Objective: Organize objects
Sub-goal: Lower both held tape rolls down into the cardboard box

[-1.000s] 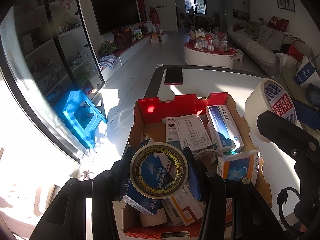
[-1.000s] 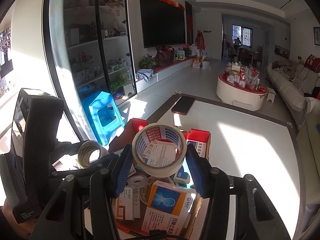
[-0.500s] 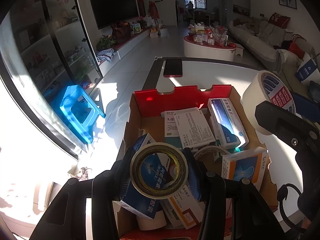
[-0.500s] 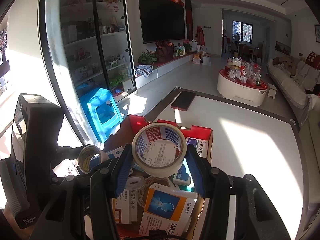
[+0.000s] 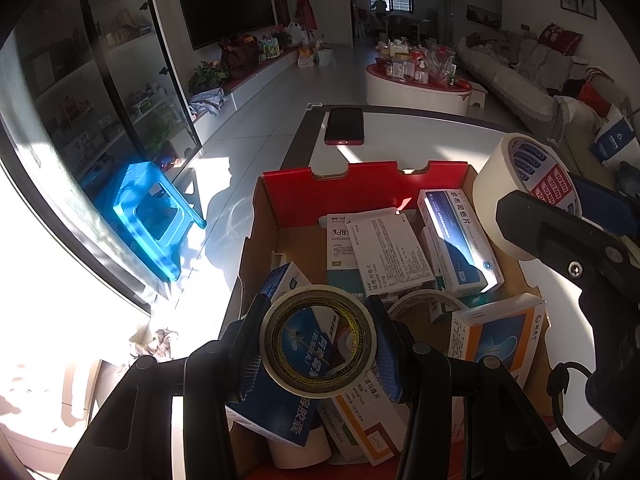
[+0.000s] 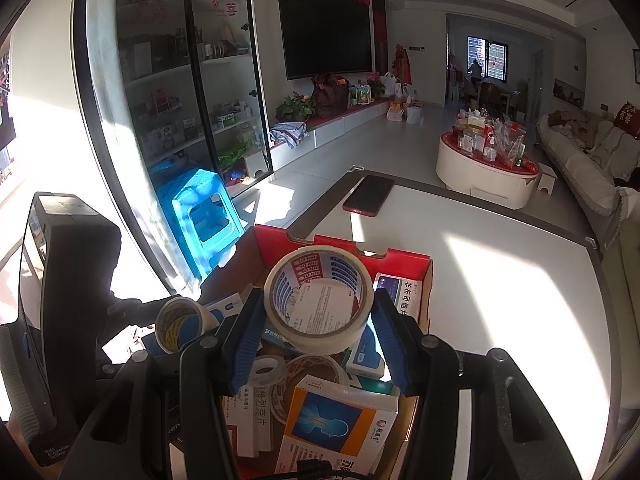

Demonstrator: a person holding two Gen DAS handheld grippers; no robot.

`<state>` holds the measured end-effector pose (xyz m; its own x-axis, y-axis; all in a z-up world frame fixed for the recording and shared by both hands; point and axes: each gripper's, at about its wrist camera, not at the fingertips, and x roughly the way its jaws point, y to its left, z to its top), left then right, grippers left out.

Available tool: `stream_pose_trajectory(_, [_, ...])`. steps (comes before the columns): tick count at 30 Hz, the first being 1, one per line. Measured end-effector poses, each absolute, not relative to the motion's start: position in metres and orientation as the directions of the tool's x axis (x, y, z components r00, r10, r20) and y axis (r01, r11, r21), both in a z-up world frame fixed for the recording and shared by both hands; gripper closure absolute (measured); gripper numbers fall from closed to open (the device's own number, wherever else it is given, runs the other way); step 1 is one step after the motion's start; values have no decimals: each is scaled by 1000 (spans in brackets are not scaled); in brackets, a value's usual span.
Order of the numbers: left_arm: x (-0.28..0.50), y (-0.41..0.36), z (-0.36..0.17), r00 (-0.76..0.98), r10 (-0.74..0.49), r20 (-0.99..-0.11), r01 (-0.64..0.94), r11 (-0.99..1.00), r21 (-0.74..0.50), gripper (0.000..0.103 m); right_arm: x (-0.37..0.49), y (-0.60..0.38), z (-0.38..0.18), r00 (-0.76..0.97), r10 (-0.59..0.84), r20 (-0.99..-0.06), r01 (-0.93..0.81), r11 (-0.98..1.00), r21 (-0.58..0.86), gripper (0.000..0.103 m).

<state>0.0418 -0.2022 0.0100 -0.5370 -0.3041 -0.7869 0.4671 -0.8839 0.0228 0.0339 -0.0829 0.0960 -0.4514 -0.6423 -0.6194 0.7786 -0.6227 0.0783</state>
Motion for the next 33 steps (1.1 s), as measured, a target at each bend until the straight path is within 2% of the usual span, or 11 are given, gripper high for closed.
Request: stream_pose_trajectory(33, [25, -209, -9, -513, -274, -814, 459, -888, 10, 51, 17, -100, 73, -429, -618, -658, 772, -630, 88, 50])
